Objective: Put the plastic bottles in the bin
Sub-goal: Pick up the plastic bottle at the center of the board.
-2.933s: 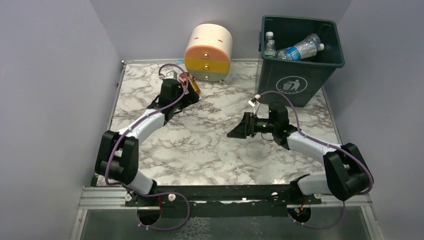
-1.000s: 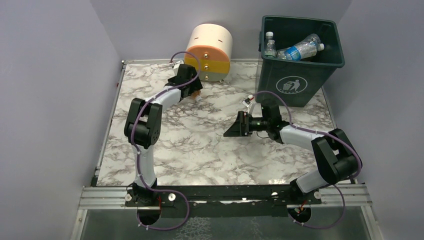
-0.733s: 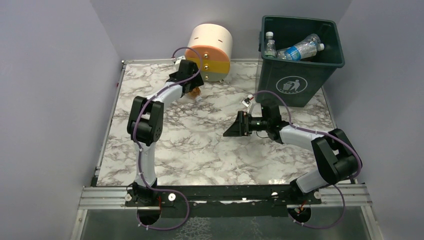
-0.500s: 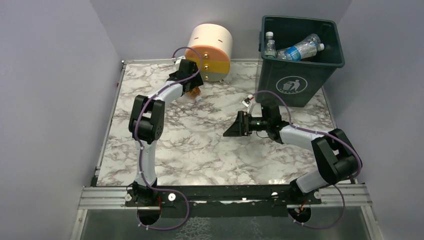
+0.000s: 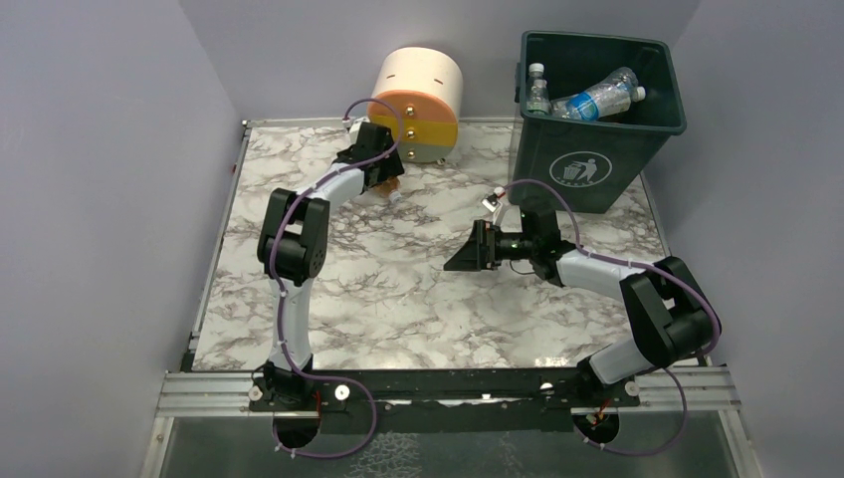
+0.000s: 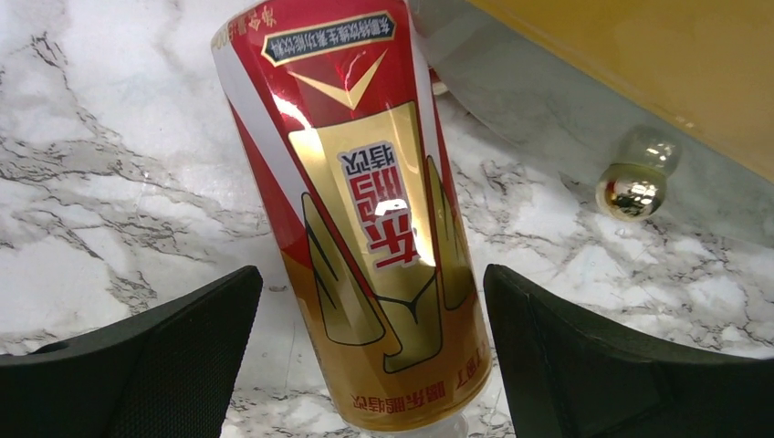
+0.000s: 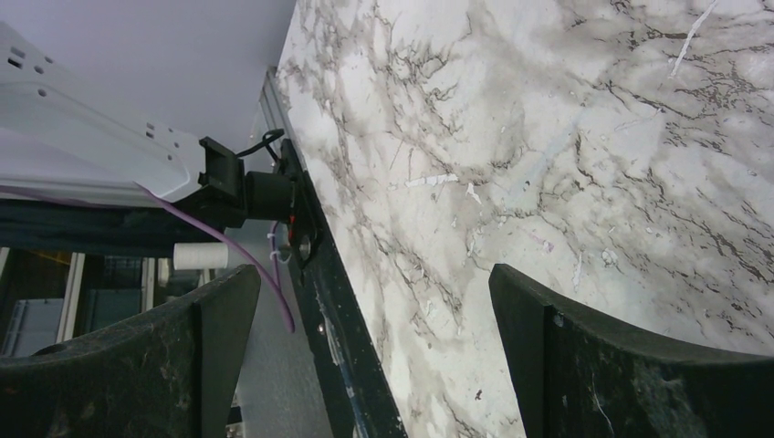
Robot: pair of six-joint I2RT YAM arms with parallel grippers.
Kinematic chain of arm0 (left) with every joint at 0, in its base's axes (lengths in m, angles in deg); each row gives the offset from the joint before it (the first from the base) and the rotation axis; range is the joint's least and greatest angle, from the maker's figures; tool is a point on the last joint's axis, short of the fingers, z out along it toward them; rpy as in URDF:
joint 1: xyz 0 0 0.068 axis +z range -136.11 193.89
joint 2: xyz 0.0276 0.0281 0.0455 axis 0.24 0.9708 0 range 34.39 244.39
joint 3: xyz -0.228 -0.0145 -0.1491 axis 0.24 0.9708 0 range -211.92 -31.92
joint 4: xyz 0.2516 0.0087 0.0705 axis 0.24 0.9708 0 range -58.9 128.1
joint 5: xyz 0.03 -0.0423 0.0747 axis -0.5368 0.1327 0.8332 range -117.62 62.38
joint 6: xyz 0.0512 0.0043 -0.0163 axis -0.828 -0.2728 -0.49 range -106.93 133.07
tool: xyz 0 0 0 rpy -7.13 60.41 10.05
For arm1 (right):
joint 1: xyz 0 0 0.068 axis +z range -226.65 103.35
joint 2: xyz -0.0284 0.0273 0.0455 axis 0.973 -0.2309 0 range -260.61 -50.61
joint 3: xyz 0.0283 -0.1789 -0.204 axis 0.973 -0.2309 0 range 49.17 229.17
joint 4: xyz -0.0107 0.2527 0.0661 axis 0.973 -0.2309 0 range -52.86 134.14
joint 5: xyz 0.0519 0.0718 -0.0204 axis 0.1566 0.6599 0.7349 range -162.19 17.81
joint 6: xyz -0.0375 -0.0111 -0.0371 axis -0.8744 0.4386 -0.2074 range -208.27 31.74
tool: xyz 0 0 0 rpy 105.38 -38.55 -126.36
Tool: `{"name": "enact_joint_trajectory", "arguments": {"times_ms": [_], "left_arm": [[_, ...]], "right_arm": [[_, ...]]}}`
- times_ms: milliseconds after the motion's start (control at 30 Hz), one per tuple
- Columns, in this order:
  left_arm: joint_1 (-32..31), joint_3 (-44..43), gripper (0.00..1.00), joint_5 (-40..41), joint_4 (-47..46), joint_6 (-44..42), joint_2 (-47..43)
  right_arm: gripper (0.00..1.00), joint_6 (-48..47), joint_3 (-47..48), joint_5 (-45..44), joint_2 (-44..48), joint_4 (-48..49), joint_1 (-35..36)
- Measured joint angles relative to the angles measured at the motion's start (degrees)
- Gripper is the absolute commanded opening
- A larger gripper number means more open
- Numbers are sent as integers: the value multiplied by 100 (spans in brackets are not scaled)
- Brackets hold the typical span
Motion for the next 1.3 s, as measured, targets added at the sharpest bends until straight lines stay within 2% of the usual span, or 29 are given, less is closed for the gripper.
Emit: {"name": "enact_joint_trajectory", "arguments": {"times_ms": [300,400,567,667,1000,1300], "left_arm": [[2,249,93,-24,-118,96,114],[0,260,87,-42,-151,101,142],[2,361,67,-44,-297,96,136],[0,474,63,-44,-407,129,79],[7,988,61,-122,-492,131,-284],[7,2055,58,-389,-468,94,-1143]], "right_arm": [[99,87,-20,0,0,105,2],[100,92,-42,0,0,107,2],[100,109,-68,0,0,109,0],[100,133,-68,0,0,129,0],[100,225,-181,0,105,199,0],[100,450,-509,-15,588,343,48]]}}
